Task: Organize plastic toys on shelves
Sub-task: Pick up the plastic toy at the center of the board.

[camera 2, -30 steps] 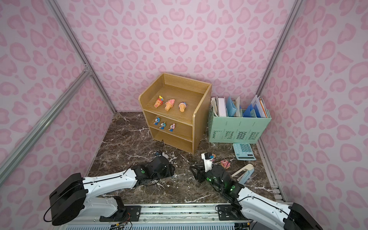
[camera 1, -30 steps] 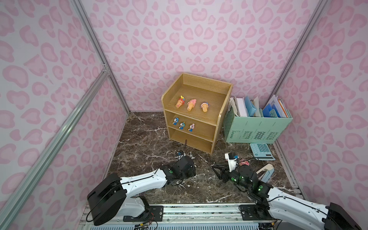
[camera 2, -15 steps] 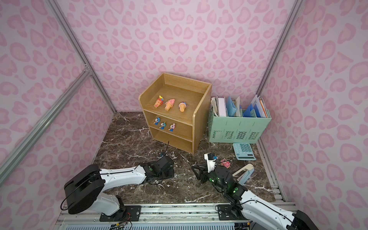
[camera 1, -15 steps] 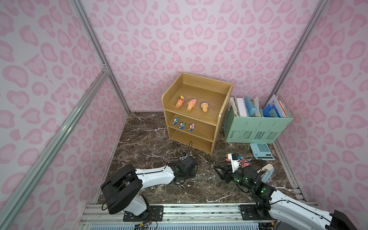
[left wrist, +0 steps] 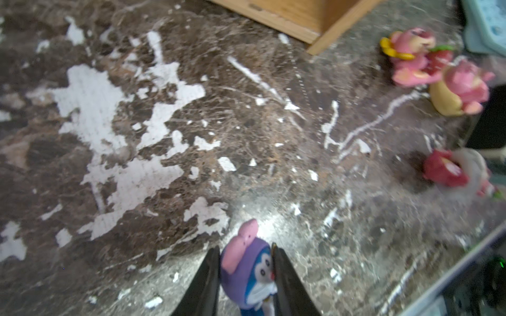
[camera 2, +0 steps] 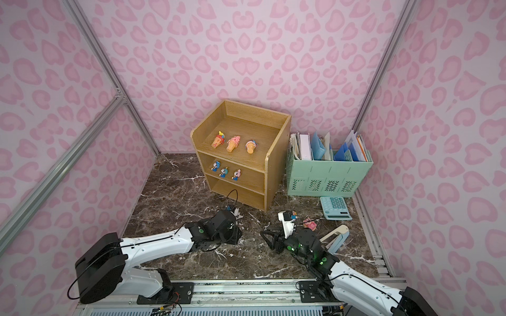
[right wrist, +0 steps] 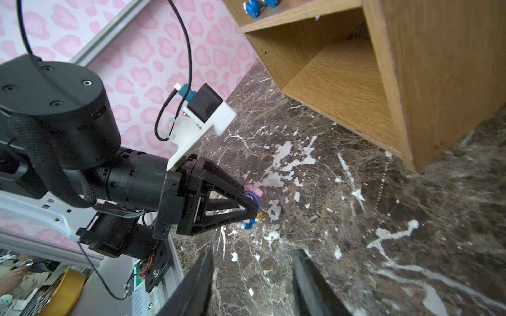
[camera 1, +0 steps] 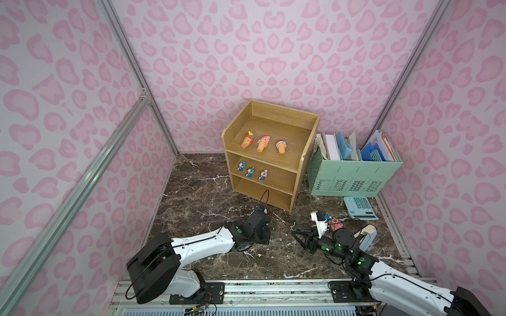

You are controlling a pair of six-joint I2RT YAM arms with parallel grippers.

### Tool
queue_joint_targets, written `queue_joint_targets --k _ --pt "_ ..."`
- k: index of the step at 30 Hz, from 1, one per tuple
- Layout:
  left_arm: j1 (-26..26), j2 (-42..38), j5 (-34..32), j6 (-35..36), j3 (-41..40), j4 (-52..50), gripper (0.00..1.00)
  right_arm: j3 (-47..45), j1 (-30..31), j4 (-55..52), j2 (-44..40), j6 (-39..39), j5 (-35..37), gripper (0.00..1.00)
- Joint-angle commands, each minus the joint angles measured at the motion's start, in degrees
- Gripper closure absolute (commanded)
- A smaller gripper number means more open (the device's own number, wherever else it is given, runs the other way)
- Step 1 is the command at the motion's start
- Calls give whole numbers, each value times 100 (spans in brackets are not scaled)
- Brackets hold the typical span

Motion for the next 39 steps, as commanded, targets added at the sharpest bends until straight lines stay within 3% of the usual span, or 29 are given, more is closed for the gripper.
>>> queue_joint_targets --k 1,3,7,12,15,20,26,31,39 --pt "18 -420 1198 1704 -134 287 76 27 -286 397 -126 159 -622 49" --pt "17 -709 1721 2441 -273 517 76 -9 -665 567 -201 552 -1080 47" --pt "18 -968 1744 3586 -332 735 77 82 -1246 572 -74 1284 -1835 42" --pt "8 -774 2020 5355 -177 723 77 135 -1230 472 271 1943 -2194 38" --pt "-1 -499 2280 6084 150 285 77 64 -952 559 346 1861 -2111 37" --pt "14 -292 2732 6248 463 12 77 27 -530 601 349 1194 -1887 41" --pt "25 -321 3217 6201 464 -26 77 154 -513 345 287 411 -1894 48" --pt "67 -366 3378 6131 469 -43 77 360 -455 419 539 120 -2337 56" --pt "179 -384 3495 6059 508 -53 77 417 -103 303 625 -119 -2364 61"
